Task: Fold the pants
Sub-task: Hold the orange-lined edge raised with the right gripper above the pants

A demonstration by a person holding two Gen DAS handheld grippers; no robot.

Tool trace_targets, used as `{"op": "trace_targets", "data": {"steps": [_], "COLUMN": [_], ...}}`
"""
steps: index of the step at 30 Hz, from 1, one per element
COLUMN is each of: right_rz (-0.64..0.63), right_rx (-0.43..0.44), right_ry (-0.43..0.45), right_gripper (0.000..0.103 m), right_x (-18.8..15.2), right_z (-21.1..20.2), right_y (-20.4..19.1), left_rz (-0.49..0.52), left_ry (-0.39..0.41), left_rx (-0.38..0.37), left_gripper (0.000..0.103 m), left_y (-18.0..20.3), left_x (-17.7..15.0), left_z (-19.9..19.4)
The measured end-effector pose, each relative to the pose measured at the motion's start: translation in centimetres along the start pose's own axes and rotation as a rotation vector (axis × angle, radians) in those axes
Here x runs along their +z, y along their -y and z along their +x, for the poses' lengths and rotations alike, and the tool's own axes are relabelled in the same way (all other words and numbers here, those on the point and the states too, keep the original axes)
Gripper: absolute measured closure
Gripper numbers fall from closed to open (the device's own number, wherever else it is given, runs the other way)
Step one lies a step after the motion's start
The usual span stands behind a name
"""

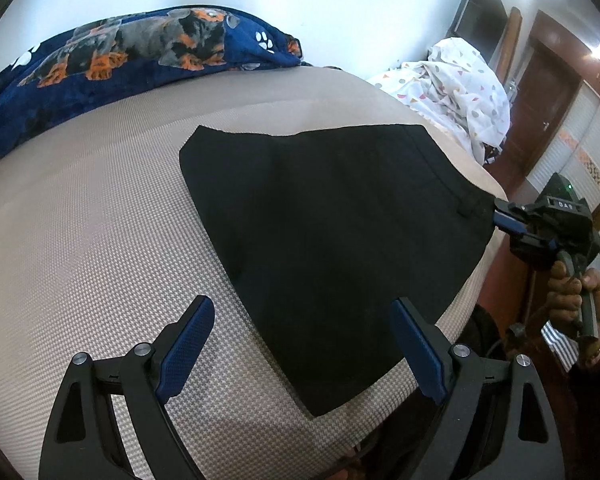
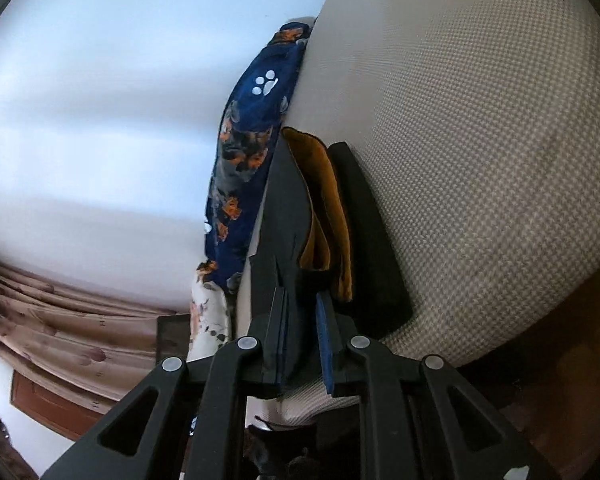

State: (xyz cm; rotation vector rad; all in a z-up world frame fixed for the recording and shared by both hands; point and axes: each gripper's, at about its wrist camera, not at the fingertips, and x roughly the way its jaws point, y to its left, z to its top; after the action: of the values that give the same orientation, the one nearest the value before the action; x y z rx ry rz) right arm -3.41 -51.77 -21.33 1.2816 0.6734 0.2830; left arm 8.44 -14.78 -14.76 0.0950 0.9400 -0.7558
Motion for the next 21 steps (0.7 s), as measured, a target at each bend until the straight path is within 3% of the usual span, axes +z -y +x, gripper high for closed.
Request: {"op": "trace_targets", "data": {"steps": [8,13,17,21], "right_rz": [-0.081,-0.092,-0.037,0.038], "right_rx": [-0.073,-0.038,-0.073,-0.039], "right_ry": [0.034,0.06,0.051,0.051], "right_gripper": [0.092,0.095,0.096,0.097], "right_x": [0.0,-2.2,-2.7,-2.4], "right_z": [0.5,-1.2,-1.0,-0.7], "right_y": [-1.7,-2.5,-0.1,2.3], "left_rz": [-0.006,-0.018,-0.012,-0.002], "left_ry": [0.007,0.031,0.019,0.008], "left_rx": [0.023,0.007,0.012,0.02], "left_gripper": [0.014,0.014,0.014,0.014], "left_y": [-0.1,-0.3,-0.1,0.1], "left_x": [-0.1,0.2,0.3,0.1], "left_z": [0.0,-0.7,-0.3,0.4]}}
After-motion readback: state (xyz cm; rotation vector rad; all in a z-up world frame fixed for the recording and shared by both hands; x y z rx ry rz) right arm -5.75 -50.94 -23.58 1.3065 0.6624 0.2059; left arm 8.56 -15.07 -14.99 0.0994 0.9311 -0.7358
